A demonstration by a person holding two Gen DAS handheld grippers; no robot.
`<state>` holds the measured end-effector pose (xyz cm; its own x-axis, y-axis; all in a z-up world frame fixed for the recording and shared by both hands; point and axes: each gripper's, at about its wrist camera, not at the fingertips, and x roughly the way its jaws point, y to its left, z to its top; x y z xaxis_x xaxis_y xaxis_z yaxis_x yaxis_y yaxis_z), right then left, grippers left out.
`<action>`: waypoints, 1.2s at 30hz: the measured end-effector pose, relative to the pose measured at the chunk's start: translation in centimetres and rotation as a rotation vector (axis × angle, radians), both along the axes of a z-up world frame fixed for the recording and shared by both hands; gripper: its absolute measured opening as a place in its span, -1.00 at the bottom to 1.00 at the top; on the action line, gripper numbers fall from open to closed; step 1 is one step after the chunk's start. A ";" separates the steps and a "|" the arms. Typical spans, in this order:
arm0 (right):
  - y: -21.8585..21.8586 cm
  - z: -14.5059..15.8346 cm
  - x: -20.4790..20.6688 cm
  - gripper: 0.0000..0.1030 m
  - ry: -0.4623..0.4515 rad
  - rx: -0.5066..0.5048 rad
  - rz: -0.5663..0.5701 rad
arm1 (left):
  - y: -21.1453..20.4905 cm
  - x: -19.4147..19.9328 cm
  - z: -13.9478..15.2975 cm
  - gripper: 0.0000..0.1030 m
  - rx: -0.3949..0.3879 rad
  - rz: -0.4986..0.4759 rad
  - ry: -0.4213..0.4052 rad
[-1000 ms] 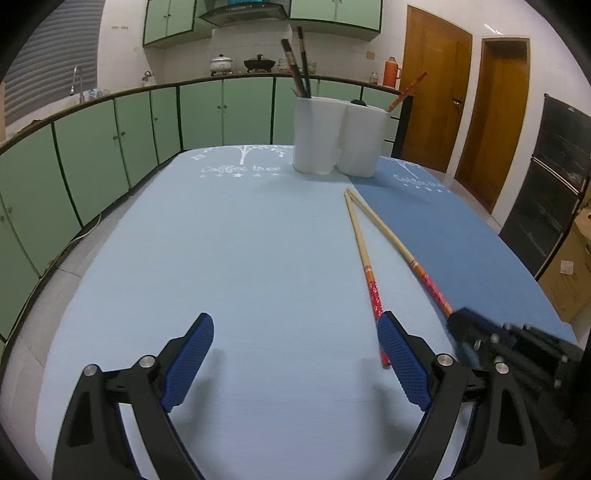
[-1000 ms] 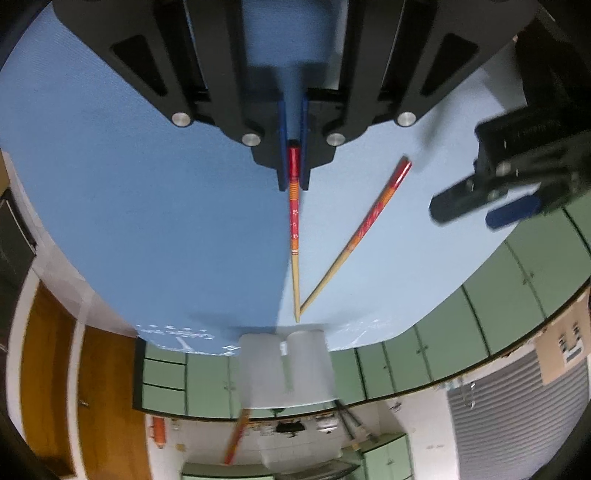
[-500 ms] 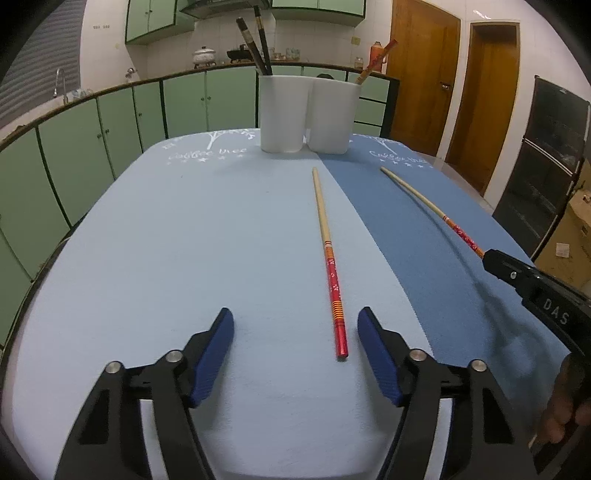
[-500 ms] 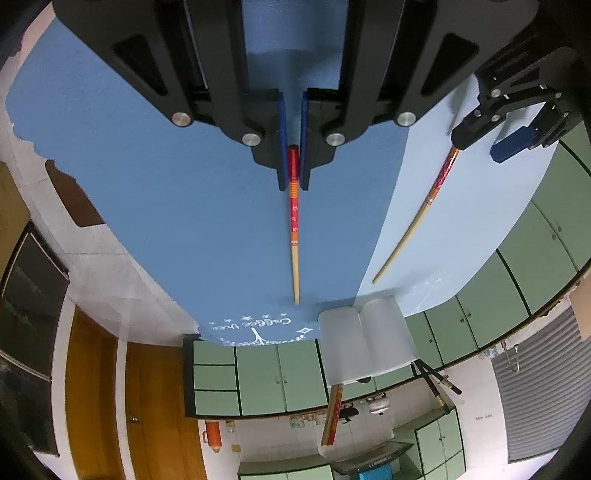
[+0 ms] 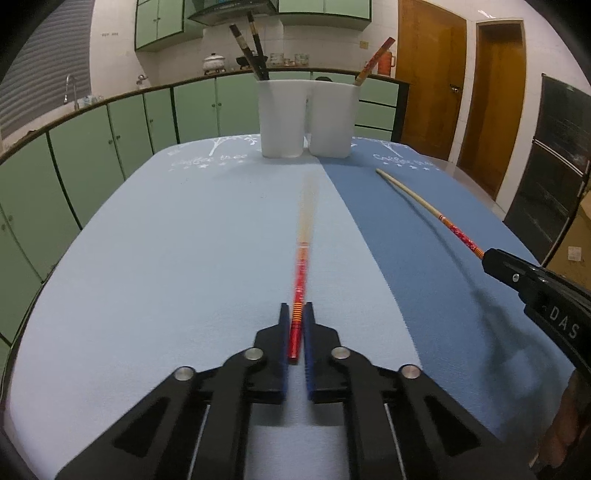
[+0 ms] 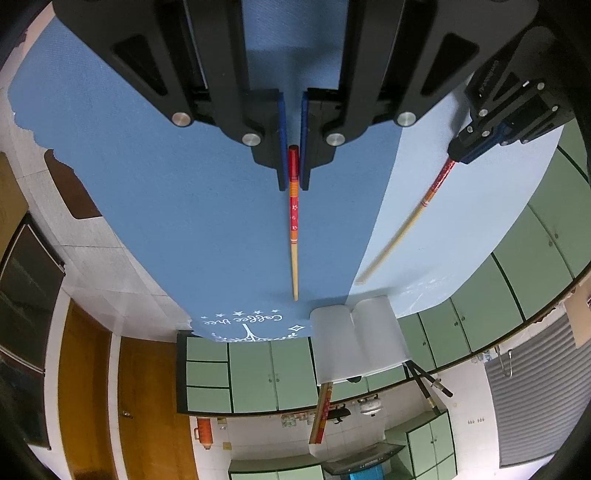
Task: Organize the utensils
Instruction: 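Grasp a red-patterned chopstick with the right tool while the left grasps the other, then lift both red-patterned chopsticks and carry them over the holder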
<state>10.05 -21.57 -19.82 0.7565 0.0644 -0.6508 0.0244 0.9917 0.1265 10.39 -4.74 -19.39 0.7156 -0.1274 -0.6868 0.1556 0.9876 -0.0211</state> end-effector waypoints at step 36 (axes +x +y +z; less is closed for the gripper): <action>-1.6 15.7 2.5 -0.91 -0.215 0.040 0.113 | 1.3 2.5 16.6 -0.90 -0.089 -0.050 -0.256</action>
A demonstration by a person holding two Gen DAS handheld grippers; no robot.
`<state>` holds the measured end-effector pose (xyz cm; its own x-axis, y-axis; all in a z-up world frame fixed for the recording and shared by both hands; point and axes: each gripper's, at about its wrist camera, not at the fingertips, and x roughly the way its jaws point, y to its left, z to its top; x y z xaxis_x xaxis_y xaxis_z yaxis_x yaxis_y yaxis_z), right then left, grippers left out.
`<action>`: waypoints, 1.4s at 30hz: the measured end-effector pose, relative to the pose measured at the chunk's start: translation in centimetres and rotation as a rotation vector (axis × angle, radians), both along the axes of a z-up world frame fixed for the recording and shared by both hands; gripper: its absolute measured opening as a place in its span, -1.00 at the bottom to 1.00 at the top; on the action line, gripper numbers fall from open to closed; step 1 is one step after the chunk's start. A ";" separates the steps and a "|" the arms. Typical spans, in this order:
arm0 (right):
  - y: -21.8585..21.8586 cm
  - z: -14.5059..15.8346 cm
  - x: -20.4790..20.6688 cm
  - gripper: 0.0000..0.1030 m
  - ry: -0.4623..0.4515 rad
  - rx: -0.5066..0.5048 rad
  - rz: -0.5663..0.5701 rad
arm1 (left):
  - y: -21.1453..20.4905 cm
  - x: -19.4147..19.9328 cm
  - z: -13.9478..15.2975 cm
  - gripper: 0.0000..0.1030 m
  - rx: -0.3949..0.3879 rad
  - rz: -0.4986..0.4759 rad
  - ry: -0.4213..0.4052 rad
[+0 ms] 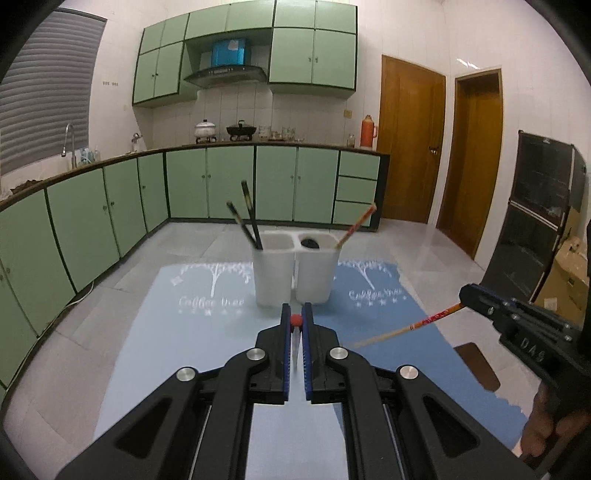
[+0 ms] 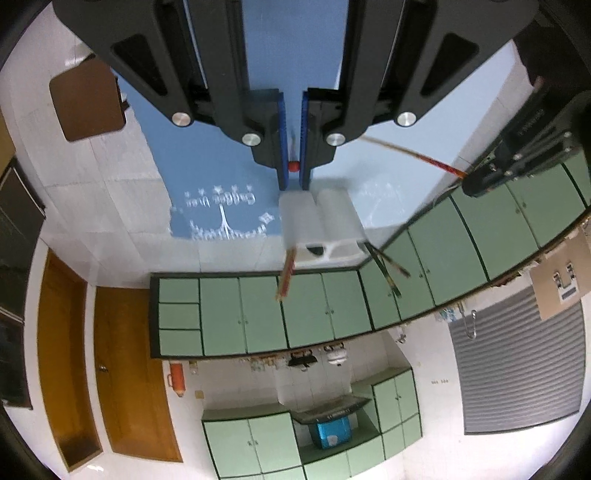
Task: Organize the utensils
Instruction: 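Lift both red-patterned chopsticks and carry them over the holder, then lower both chopsticks into the holder and open both tools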
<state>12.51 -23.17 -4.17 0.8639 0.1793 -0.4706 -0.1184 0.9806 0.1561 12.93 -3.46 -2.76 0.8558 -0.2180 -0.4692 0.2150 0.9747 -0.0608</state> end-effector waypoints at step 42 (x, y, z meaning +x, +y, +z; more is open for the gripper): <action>1.2 13.1 17.3 -0.91 -0.240 -0.090 0.042 | -0.3 13.9 10.3 -0.90 -0.017 -0.007 -0.231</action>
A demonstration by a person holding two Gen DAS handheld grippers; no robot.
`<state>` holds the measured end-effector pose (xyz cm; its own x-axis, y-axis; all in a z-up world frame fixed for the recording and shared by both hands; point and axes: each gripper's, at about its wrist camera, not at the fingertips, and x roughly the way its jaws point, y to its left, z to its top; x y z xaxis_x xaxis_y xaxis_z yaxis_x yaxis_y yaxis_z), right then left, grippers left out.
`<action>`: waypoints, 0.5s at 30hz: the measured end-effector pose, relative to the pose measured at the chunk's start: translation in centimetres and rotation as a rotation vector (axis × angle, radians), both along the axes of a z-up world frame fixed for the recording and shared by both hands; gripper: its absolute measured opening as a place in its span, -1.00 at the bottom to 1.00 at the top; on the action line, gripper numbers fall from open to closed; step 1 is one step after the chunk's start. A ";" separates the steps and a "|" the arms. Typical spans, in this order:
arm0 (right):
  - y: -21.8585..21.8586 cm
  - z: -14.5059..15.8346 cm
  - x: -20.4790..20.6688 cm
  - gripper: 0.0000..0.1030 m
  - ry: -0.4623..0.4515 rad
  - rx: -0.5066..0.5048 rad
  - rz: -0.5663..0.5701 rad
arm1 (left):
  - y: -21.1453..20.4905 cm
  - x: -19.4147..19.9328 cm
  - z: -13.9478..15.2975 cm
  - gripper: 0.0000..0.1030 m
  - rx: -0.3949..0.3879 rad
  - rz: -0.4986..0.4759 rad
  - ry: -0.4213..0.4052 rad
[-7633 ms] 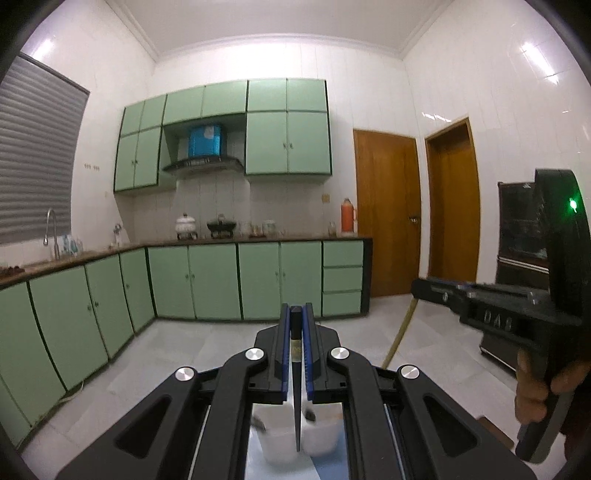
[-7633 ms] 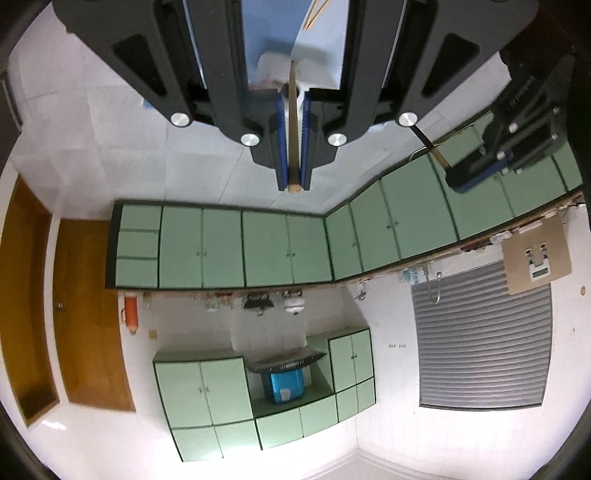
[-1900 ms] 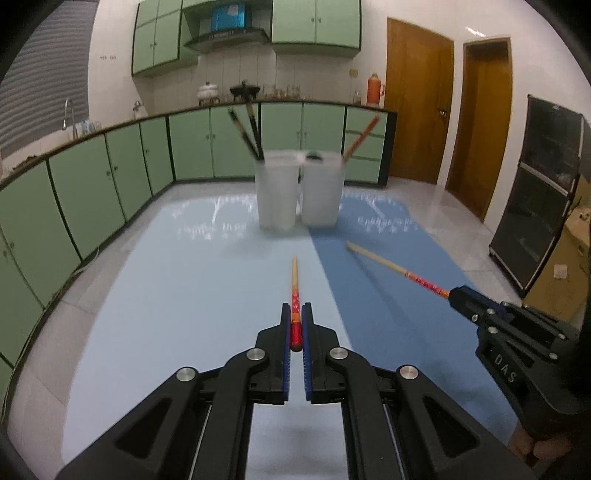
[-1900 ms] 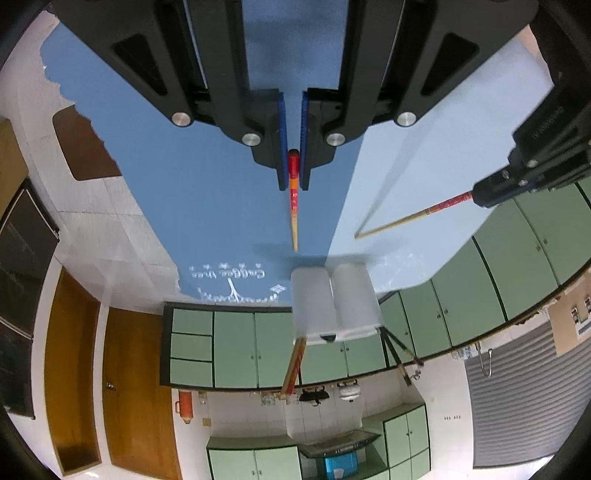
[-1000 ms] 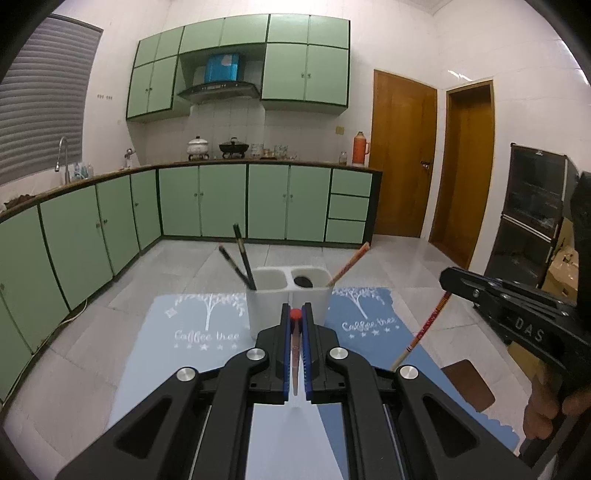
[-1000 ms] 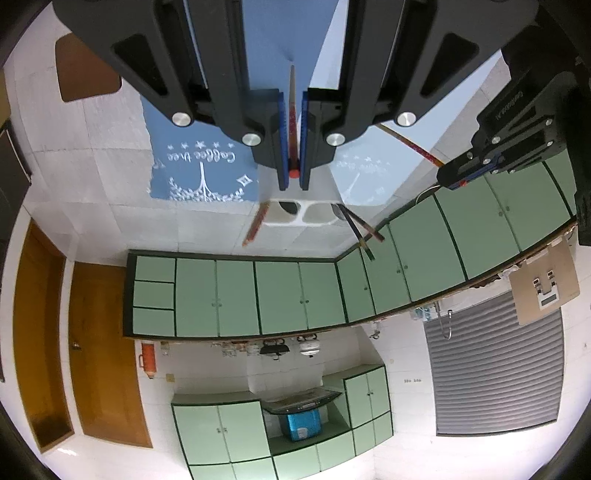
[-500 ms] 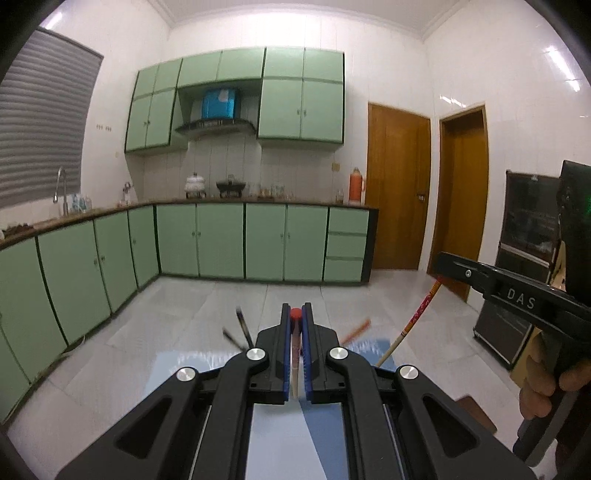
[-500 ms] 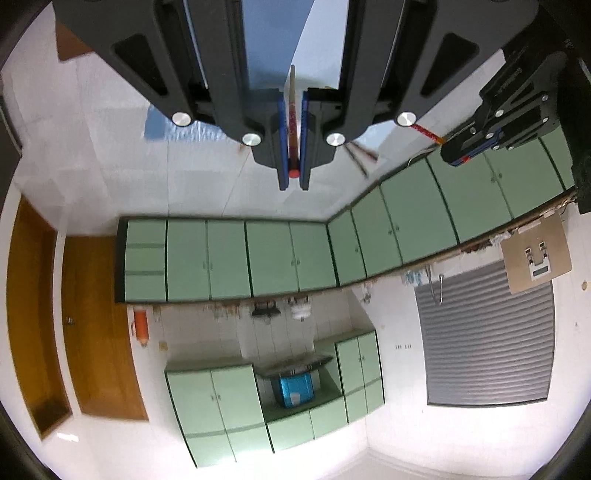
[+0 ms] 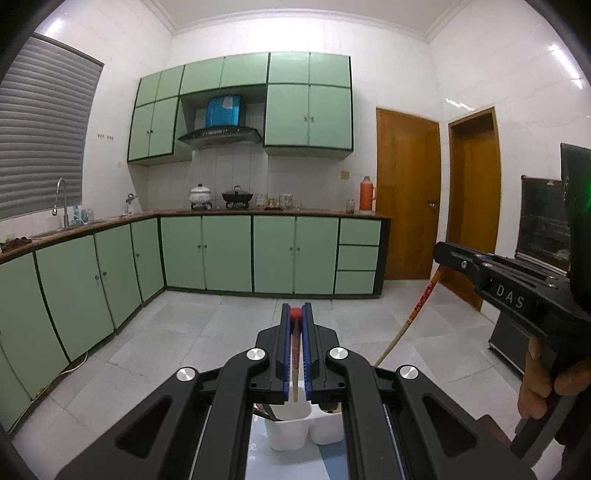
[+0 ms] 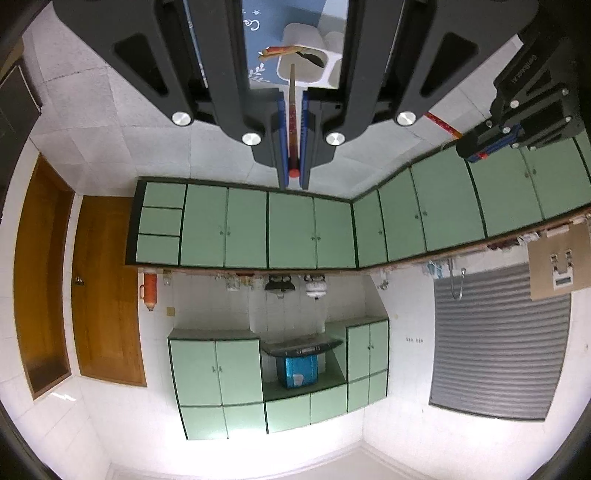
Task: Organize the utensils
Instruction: 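Lower both chopsticks into the holder and open both tools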
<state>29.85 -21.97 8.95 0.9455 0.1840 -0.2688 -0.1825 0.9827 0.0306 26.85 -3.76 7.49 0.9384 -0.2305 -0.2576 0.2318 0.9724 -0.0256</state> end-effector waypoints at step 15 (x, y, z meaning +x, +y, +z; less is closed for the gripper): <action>1.5 -7.4 5.6 -0.91 0.151 -0.011 0.029 | -0.2 6.8 -6.9 -0.90 0.034 0.022 0.138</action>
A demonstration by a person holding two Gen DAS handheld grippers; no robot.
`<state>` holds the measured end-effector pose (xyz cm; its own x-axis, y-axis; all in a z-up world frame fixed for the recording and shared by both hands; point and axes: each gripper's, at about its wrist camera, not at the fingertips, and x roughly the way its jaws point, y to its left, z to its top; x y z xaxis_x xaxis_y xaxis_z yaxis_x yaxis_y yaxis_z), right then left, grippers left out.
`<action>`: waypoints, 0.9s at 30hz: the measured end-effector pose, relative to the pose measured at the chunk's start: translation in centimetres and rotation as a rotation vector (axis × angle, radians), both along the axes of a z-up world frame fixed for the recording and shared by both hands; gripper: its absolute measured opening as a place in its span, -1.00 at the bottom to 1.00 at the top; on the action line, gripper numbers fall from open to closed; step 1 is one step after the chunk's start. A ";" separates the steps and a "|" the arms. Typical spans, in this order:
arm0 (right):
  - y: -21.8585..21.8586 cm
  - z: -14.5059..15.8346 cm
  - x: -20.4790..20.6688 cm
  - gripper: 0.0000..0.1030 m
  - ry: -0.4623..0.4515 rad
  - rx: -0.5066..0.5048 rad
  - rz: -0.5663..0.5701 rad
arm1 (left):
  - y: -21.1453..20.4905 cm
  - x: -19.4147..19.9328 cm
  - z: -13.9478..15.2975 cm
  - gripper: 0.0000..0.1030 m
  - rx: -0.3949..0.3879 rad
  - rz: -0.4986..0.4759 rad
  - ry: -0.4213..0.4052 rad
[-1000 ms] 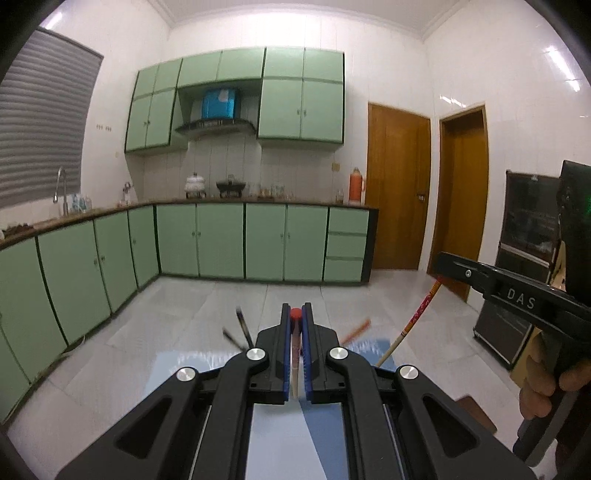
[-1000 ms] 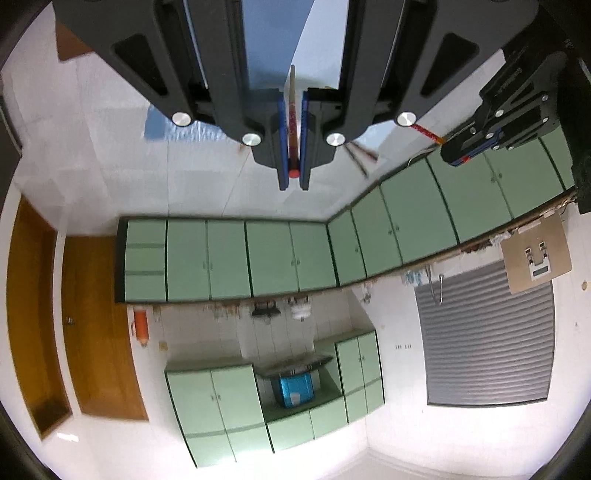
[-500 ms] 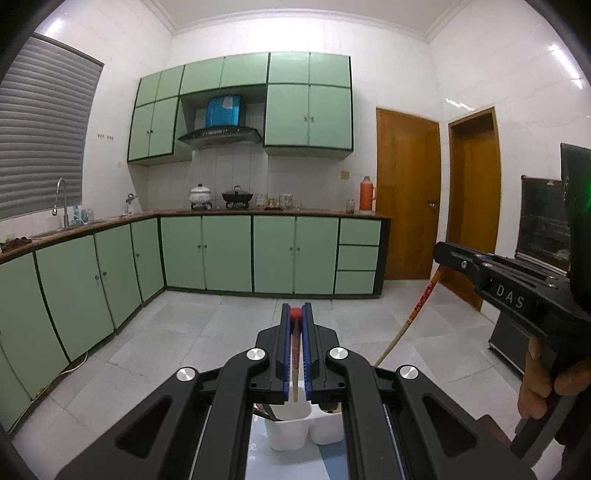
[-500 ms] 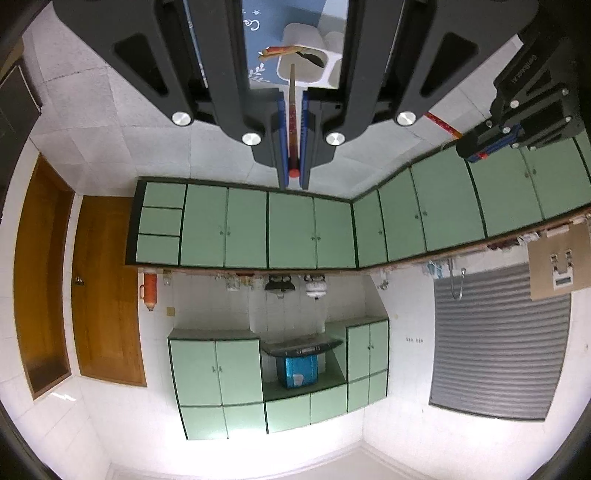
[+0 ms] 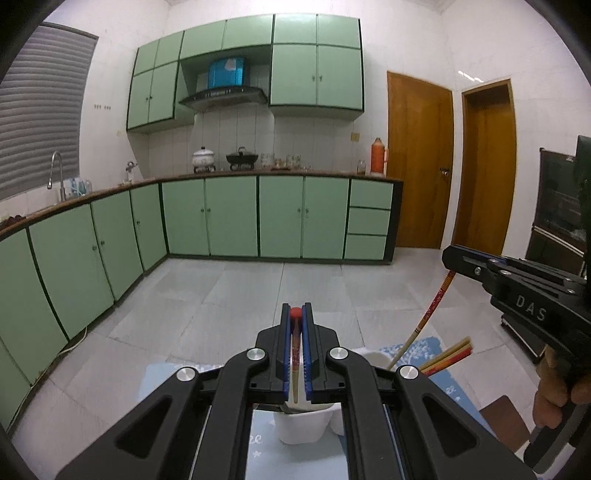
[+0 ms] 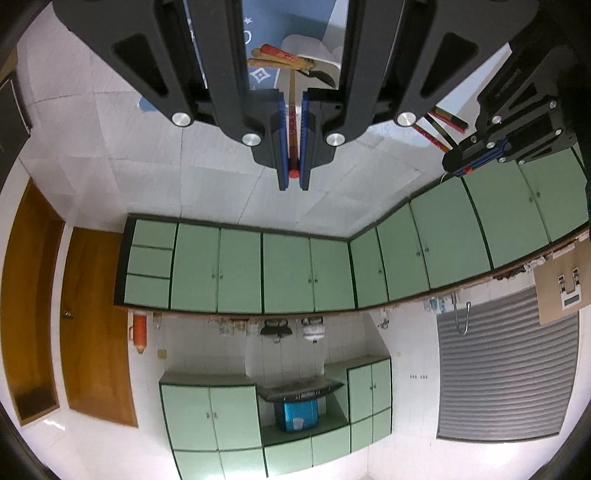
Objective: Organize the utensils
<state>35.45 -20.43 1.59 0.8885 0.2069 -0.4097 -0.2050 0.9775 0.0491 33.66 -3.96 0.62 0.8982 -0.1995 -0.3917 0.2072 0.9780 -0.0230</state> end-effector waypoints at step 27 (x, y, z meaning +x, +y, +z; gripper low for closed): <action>-2.5 -0.1 -8.6 0.42 -0.047 0.024 -0.065 | 2.3 -5.5 0.2 0.25 -0.039 0.030 -0.023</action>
<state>26.80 -22.95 1.52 0.9184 0.1573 -0.3631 -0.1434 0.9875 0.0650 28.18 -1.66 0.83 0.9125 -0.1873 -0.3635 0.1790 0.9822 -0.0569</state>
